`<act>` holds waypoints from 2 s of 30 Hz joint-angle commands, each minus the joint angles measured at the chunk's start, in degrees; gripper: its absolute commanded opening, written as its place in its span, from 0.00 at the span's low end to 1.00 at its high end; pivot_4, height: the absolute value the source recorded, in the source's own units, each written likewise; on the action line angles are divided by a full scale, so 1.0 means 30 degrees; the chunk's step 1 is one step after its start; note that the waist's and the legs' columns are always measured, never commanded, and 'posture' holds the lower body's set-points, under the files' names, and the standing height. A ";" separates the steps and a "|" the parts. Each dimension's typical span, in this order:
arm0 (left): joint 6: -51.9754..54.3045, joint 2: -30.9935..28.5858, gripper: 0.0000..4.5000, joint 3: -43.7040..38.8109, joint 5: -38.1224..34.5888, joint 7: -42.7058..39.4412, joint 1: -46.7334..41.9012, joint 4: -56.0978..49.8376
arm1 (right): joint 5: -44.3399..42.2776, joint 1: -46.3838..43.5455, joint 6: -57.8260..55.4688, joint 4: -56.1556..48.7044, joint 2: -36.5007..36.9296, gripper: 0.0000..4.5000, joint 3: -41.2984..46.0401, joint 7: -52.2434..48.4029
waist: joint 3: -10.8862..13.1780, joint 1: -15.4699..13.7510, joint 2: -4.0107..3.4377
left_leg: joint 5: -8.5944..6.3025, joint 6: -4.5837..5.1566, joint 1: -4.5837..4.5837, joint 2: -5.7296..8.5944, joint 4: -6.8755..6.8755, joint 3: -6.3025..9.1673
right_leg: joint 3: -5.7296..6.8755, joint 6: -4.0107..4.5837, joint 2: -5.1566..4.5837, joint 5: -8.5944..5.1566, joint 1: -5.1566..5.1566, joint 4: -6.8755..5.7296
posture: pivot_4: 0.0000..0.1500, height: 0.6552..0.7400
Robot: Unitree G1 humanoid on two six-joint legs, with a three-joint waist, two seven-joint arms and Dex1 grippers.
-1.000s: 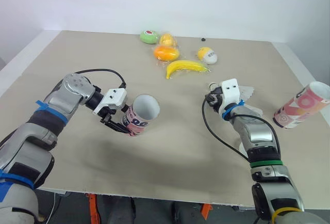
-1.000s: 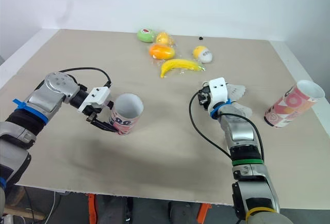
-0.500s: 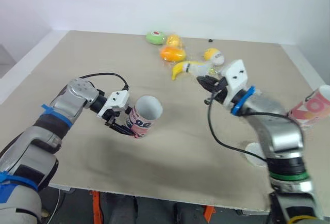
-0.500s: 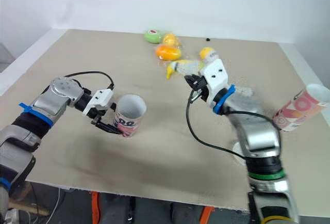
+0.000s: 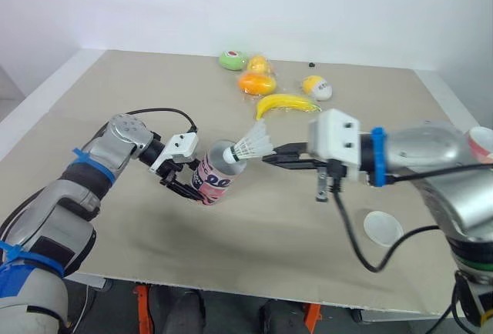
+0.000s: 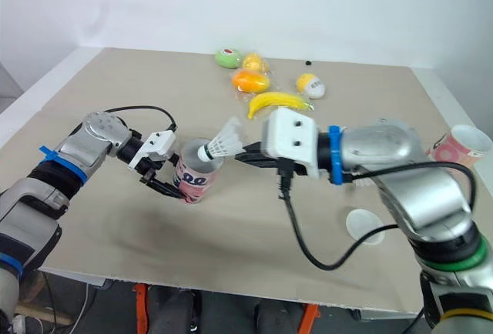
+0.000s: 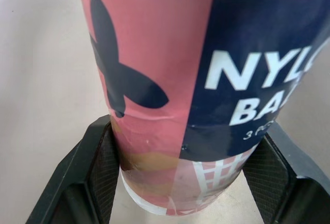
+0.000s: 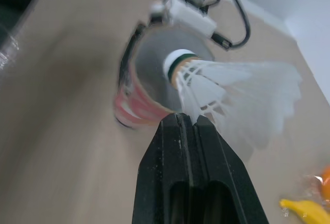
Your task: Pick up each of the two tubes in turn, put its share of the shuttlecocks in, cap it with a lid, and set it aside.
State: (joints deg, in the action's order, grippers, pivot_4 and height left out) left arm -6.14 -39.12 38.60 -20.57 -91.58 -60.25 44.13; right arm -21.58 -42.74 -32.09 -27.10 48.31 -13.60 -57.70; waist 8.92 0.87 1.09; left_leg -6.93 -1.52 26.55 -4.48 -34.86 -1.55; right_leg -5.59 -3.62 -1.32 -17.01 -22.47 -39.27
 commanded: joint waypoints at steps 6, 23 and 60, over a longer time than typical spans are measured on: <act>-0.0099 0.0647 0.70 0.1654 0.0451 -0.0307 0.0401 0.0397 | -0.2207 -0.2161 -0.2414 0.0040 -0.0801 0.40 0.0168 -0.2179 | -0.0001 -0.0138 -0.0001 | -0.0021 0.0028 0.0035 0.0020 0.0021 0.0023 | 0.0015 -0.0080 -0.0004 0.0011 0.0042 0.0001 | 1.00 0.74; -0.0407 0.0832 0.70 0.1402 0.0466 -0.0307 0.0949 0.0452 | -0.2590 1.3912 -0.2842 -0.3349 -0.3308 0.80 1.5155 0.6599 | -0.0109 -0.0520 -0.0013 | -0.0090 0.0069 0.0053 0.0057 0.0011 0.0060 | 0.0073 -0.0106 -0.0033 -0.0055 0.0114 0.0031 | 1.00 0.74; -0.0965 0.1644 0.70 0.0608 0.1168 -0.0307 0.0520 0.2367 | 0.0600 1.2086 0.2023 0.8588 -0.4836 0.80 1.2039 0.9367 | -0.0208 -0.0417 -0.0153 | -0.0138 0.0146 -0.0023 0.0139 -0.0159 0.0036 | -0.0066 -0.0112 -0.0059 -0.0083 0.0205 0.0041 | 1.00 0.74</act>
State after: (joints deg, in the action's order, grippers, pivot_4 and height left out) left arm -9.59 -35.08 37.82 -20.21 -91.79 -60.56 50.77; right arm -20.40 -4.76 -27.32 -2.53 32.27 22.27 -29.73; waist 8.30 -0.38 0.63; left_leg -7.35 -1.08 26.47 -4.06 -35.33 -1.44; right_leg -5.79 -3.95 -1.49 -17.26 -21.87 -39.15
